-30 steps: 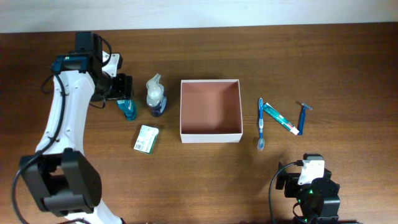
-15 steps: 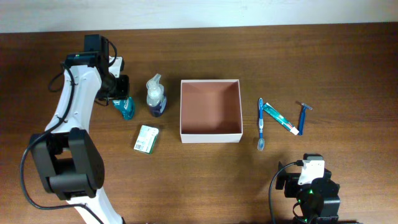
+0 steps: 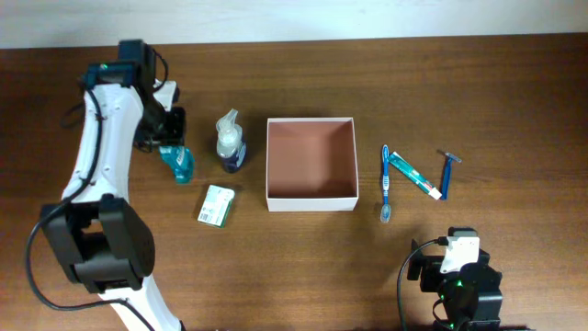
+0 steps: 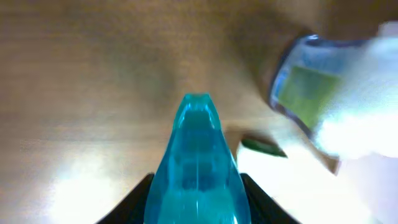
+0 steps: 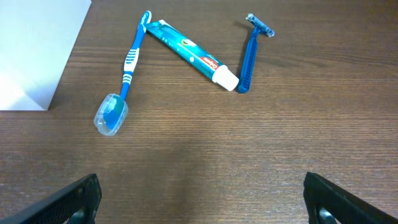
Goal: Pack container
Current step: 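Reach the left gripper to the teal mouthwash bottle and grasp it, then carry the mouthwash bottle over the box and lower it inside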
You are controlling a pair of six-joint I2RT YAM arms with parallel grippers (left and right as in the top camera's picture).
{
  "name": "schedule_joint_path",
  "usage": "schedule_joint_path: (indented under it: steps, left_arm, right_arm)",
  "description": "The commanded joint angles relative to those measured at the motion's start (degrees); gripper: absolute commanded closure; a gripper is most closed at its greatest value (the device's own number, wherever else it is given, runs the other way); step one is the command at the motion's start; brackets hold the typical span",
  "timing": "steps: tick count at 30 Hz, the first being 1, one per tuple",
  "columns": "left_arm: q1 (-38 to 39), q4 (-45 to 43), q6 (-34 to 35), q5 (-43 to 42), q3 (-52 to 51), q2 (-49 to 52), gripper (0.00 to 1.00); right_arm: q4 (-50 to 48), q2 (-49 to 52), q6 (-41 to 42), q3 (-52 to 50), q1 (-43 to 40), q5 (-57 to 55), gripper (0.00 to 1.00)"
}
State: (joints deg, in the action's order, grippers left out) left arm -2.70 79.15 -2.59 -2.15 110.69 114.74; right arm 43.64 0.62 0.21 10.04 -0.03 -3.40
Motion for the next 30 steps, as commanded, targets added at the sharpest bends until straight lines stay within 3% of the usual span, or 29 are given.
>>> schedule_joint_path:
  steps: [1,7,14,20,30]
  left_arm:
    - [0.96,6.38,-0.02,-2.60,11.19,-6.73,0.88]
    - [8.85,11.52,-0.02,-10.40,18.10,-14.95,0.88]
    - [22.27,9.57,0.39,-7.39,17.22,-16.74,0.88]
    - [33.09,-1.68,0.39,-3.82,8.66,-11.58,0.88]
    - [36.37,-16.72,0.37,-2.93,2.80,3.37,0.89]
  right_arm:
    - [0.07,-0.44,0.48,-0.50,-0.37,0.13,0.01]
    - [0.07,-0.44,0.48,-0.50,-0.35,0.13,0.01]
    - [0.07,-0.44,0.48,-0.50,-0.35,0.13,0.01]
    - [0.07,-0.44,0.48,-0.50,-0.35,0.13,0.01]
    - [0.07,-0.44,0.48,-0.50,-0.35,0.13,0.01]
